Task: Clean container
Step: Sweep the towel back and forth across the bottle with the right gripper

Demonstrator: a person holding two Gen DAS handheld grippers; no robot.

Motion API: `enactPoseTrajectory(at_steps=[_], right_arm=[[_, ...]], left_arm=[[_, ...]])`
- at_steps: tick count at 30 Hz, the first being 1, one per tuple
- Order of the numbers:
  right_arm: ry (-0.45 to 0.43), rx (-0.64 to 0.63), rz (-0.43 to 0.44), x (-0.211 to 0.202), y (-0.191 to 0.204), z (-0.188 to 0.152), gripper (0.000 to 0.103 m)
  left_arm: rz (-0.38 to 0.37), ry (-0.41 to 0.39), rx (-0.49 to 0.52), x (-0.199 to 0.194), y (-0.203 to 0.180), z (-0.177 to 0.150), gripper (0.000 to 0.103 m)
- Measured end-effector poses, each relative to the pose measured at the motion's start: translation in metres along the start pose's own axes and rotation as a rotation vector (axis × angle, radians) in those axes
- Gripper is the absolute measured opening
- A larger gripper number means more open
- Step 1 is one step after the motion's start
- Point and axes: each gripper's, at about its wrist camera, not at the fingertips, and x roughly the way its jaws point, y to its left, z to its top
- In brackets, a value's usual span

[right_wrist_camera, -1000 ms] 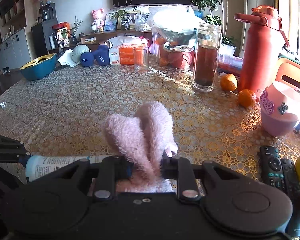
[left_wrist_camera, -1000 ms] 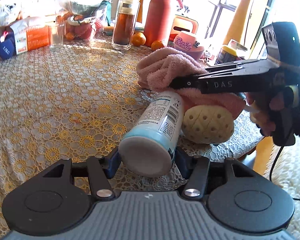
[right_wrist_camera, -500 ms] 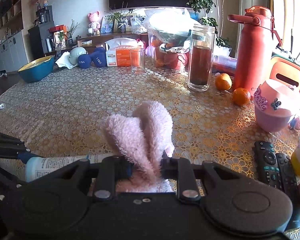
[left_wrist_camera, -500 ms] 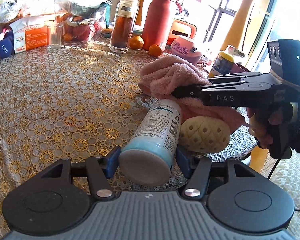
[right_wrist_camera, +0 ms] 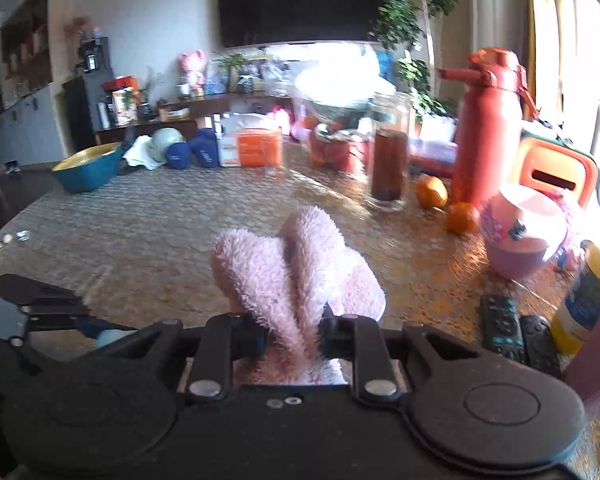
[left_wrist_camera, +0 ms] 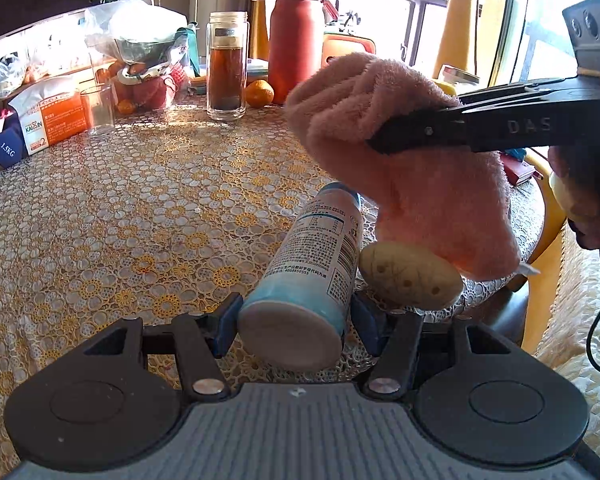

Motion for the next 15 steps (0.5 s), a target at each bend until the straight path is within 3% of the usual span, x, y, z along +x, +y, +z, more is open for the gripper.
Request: enactPoseTrajectory(at_steps=[8, 15], right_arm=[[0.035, -0.127, 0.268, 0.009, 0.067, 0.006, 0.021], [0.112, -0.159, 0.296, 0.029, 0.079, -0.009, 0.021]], left_arm=[[0.016, 0.002, 0.047, 0.0, -0.005, -0.002, 0.058], [0.037, 0.026, 0.091, 0.004, -0.012, -0.007, 0.058]])
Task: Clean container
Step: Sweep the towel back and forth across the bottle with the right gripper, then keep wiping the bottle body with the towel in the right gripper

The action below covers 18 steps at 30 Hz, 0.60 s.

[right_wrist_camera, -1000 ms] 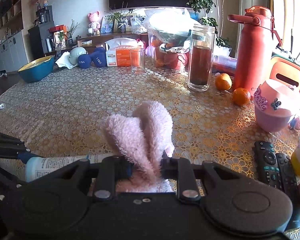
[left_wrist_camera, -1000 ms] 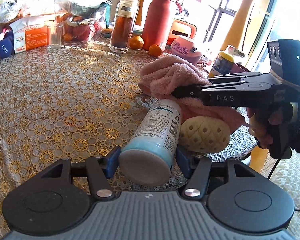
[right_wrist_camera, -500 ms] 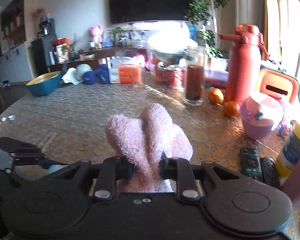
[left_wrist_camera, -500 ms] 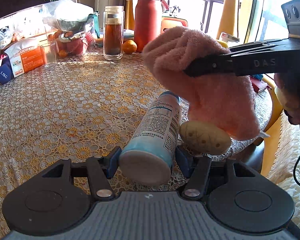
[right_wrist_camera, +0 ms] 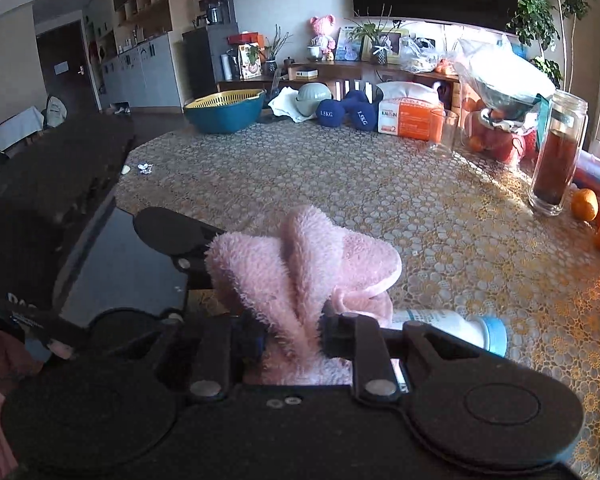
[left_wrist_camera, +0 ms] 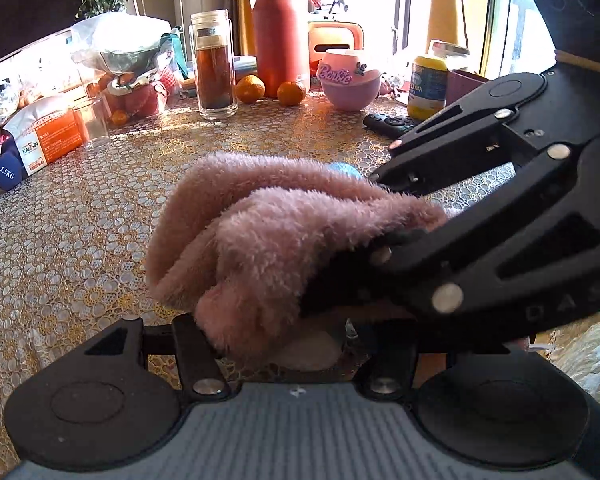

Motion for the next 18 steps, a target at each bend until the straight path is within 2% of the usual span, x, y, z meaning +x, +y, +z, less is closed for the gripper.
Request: enactPoseTrajectory(at_steps=[6, 12, 18], right_arm=[[0.001, 0.042, -0.082, 0.002, -0.03, -0.002, 0.022], [-0.015, 0.158, -0.16, -0.002, -0.073, -0.005, 0.022], [-0.052, 0.245, -0.169, -0.008, -0.091, -0.014, 0.021]], left_arm=[[-0.011, -0.004, -0.004, 0.001, 0.002, -0.001, 0.058], [-0.021, -0.01, -0.009, 0.001, 0.005, -0.002, 0.058], [-0.047, -0.018, -0.04, -0.001, 0.009, 0.0, 0.058]])
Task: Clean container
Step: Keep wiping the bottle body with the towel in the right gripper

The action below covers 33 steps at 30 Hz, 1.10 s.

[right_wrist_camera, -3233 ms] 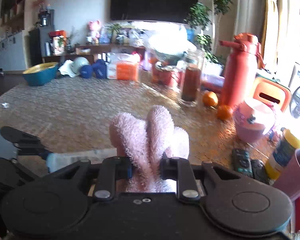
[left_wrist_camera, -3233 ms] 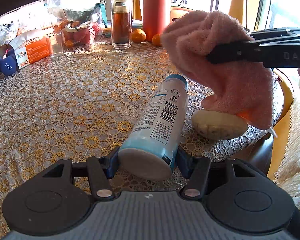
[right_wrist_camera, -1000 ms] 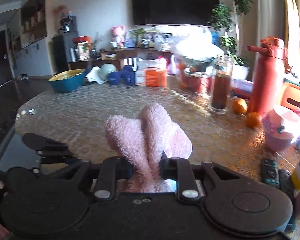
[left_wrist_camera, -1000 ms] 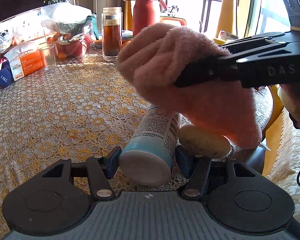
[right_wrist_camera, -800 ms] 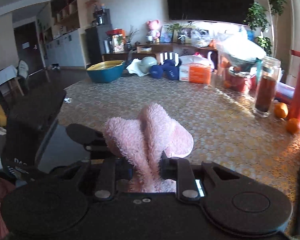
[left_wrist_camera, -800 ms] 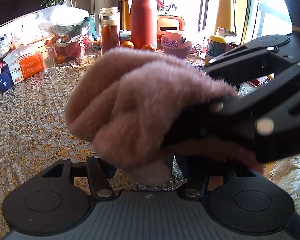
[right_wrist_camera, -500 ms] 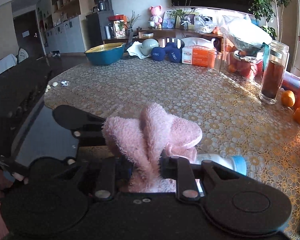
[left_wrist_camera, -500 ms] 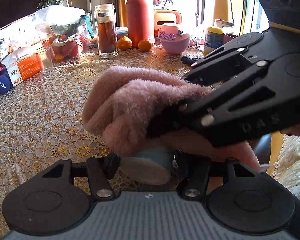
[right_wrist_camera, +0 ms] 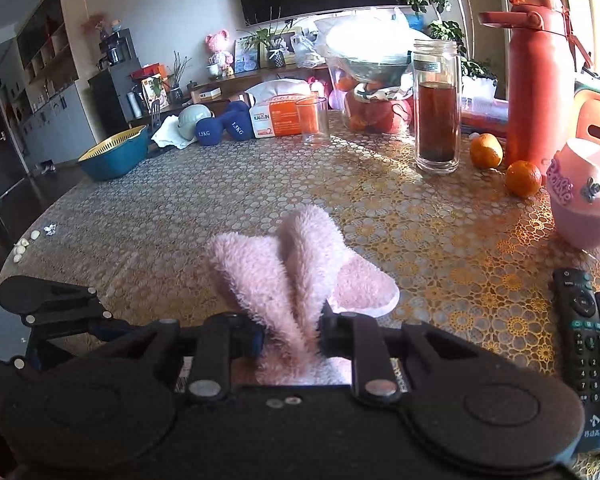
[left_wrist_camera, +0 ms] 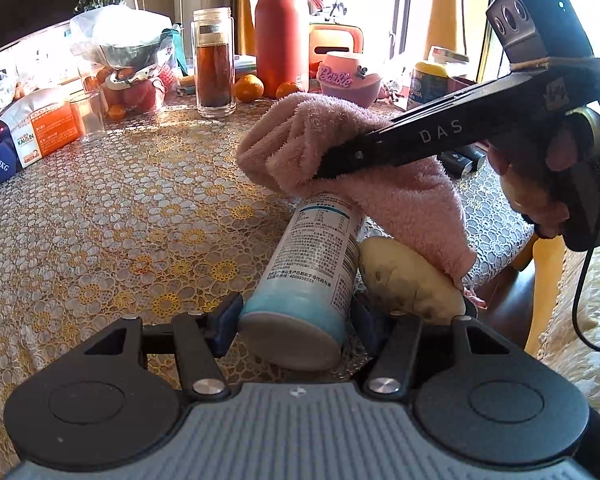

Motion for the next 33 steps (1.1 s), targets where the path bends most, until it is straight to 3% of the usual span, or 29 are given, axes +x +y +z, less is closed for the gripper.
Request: enactPoseTrajectory(at_steps=[8, 12, 17, 22, 25, 26, 30, 33], right_arm=[[-0.012, 0.024, -0.007, -0.002, -0.002, -0.002, 0.022], [-0.015, 0.018, -0.008, -0.005, 0.0, -0.004, 0.022], [-0.023, 0.015, -0.023, -0.011, -0.001, -0.008, 0.021], [-0.021, 0.053, -0.078, -0.018, -0.015, -0.014, 0.023], [-0.014, -0.01, -0.25, -0.022, -0.012, -0.012, 0.022], [-0.026, -0.007, -0.262, -0.026, -0.011, -0.01, 0.022], [-0.087, -0.045, -0.194, -0.049, 0.003, 0.0, 0.021], [-0.118, -0.07, -0.069, -0.059, 0.021, 0.006, 0.021]], left_arm=[[-0.1, -0.001, -0.15, -0.002, 0.019, 0.006, 0.058], [-0.099, 0.024, -0.161, 0.003, 0.019, 0.004, 0.059], [-0.069, 0.016, -0.101, 0.001, 0.01, 0.002, 0.059], [-0.045, 0.004, -0.056, -0.001, 0.004, 0.003, 0.058], [-0.048, 0.01, -0.062, 0.0, 0.004, 0.002, 0.058], [-0.048, 0.01, -0.063, 0.0, 0.004, 0.002, 0.058], [-0.044, 0.008, -0.058, 0.0, 0.003, 0.002, 0.058], [-0.037, 0.003, -0.048, -0.001, 0.001, 0.001, 0.058]])
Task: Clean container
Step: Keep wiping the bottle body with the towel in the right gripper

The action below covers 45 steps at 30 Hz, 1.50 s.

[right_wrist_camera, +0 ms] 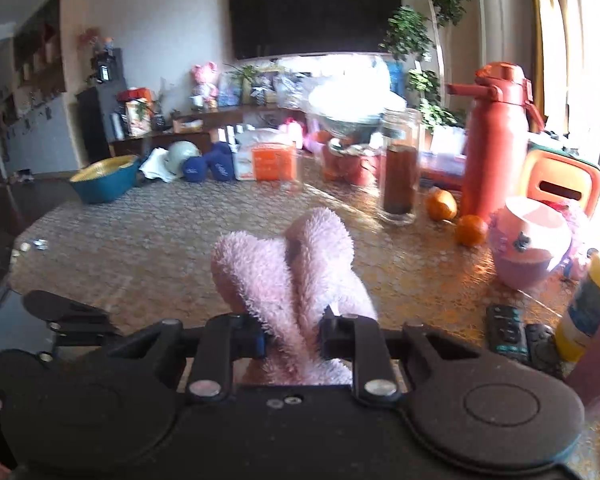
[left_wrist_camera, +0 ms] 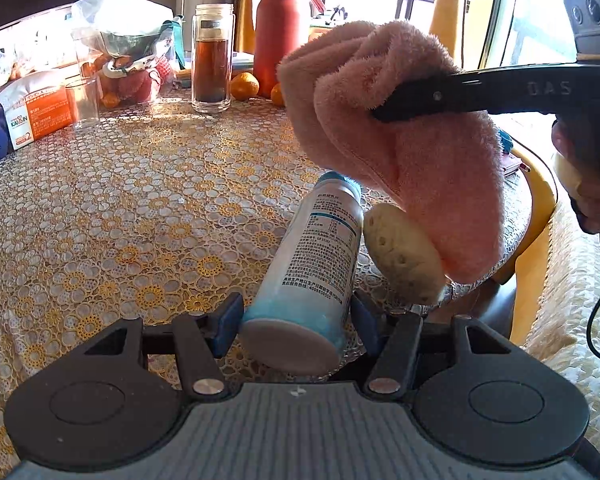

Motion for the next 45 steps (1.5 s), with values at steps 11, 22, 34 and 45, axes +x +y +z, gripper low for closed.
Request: enactPoseTrajectory(at_steps=[11, 22, 34, 45], right_arm=[[0.067, -0.039, 0.306, 0.022, 0.061, 0.0, 0.021], [0.153, -0.039, 0.273, 0.047, 0.064, -0.019, 0.021], [0.151, 0.001, 0.108, 0.066, 0.012, -0.009, 0.021], [0.098, 0.099, 0.023, 0.054, -0.011, -0.018, 0.021]], left_arm=[[0.004, -0.002, 0.005, 0.0, -0.001, -0.001, 0.058], [0.028, -0.012, 0.045, -0.001, -0.009, -0.004, 0.058], [0.029, -0.014, 0.051, 0.0, -0.009, -0.004, 0.058], [0.037, -0.014, 0.066, 0.001, -0.011, -0.003, 0.059]])
